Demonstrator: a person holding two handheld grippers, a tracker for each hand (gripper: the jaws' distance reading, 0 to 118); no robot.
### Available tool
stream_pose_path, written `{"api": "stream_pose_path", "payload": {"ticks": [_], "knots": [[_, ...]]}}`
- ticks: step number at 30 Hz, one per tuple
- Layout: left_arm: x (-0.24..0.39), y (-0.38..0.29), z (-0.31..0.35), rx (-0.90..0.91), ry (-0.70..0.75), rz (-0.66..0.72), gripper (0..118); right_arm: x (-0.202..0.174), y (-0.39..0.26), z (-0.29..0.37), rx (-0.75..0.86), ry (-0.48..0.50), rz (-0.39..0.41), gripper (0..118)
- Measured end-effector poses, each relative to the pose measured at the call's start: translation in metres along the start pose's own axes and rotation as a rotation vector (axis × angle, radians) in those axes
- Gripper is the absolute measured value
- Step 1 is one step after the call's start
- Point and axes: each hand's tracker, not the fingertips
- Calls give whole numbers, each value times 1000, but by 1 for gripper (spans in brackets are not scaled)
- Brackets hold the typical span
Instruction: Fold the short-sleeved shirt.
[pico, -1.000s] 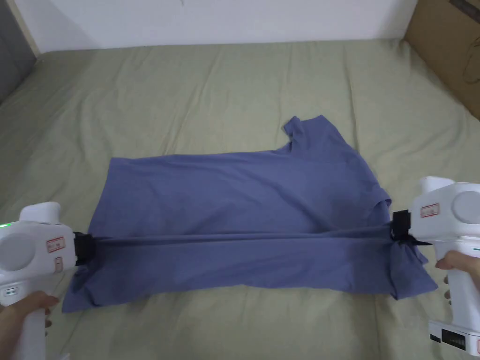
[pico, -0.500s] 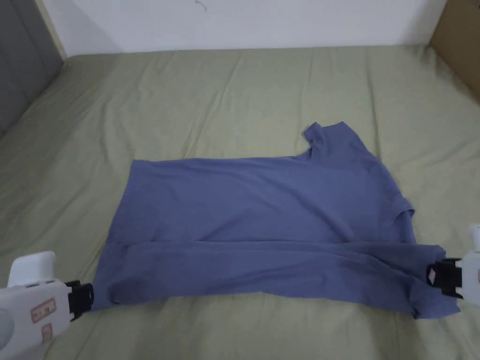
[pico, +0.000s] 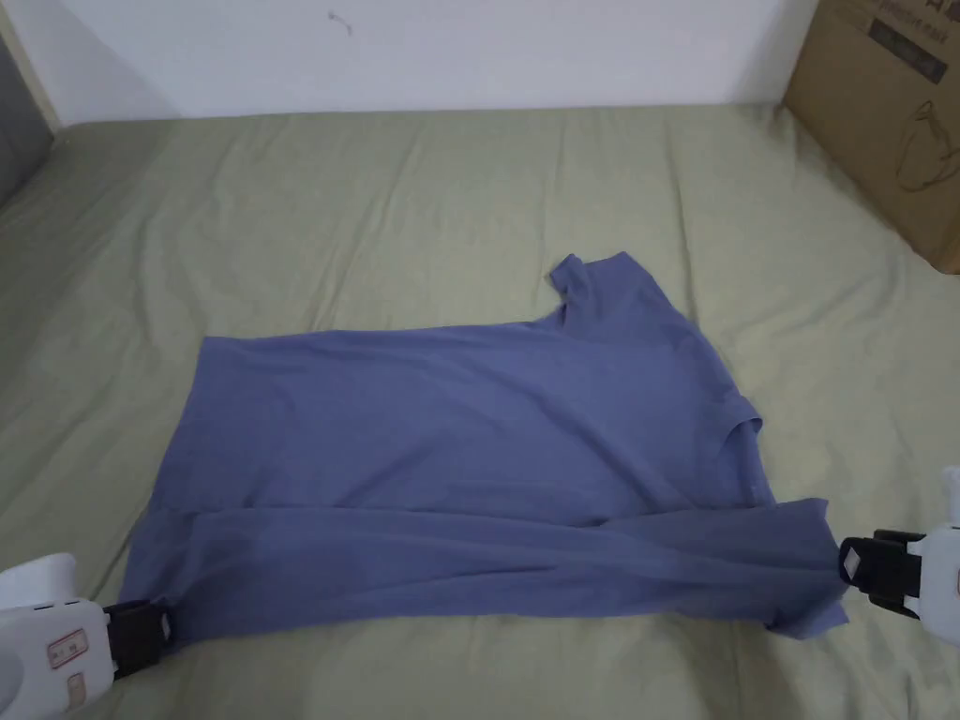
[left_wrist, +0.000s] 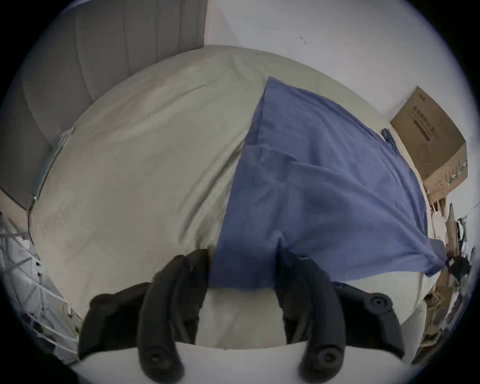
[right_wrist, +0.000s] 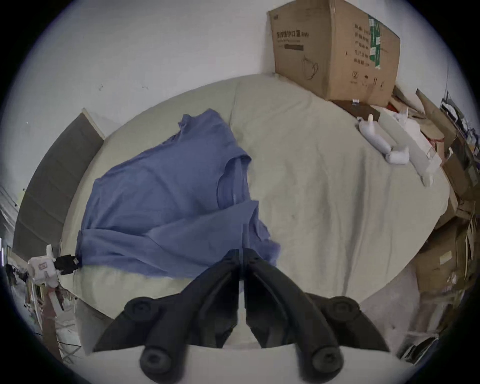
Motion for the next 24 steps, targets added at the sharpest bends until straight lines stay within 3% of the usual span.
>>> {"api": "stream_pose_path", "payload": {"ticks": [1,2,3,8,14,19,20,22,23,24], "knots": [[-2,1,2,5,-4,-3,18,-1,1,3,16,4,1,89],[-6,2,2,4,-21,3,11,-3,4,4,18,5,3,108],[-8,4,3,-3,-40,16,9,-5,5,5,14,6,6,113],[11,5,1,-12,-7,-53,9,-2,3,9,44,54,-12,113],[3,6,4,-14,-27,-31,9,21,-25,-12,-53,-20,7,113],[5,7,5,-22,-35,-21,9,30,-41,-72,-142,-62,-19,111],[10,8,5,-24,-32,-26,9,31,-38,-85,-154,-66,-47,107],[10,9,6,-30,-27,-40,9,27,-33,-101,-174,-64,-54,76],[10,9,8,-34,-26,-47,9,21,-31,-104,-193,-141,-29,74],[13,11,9,-33,-26,-50,9,15,-31,-98,-170,-119,21,62]]}}
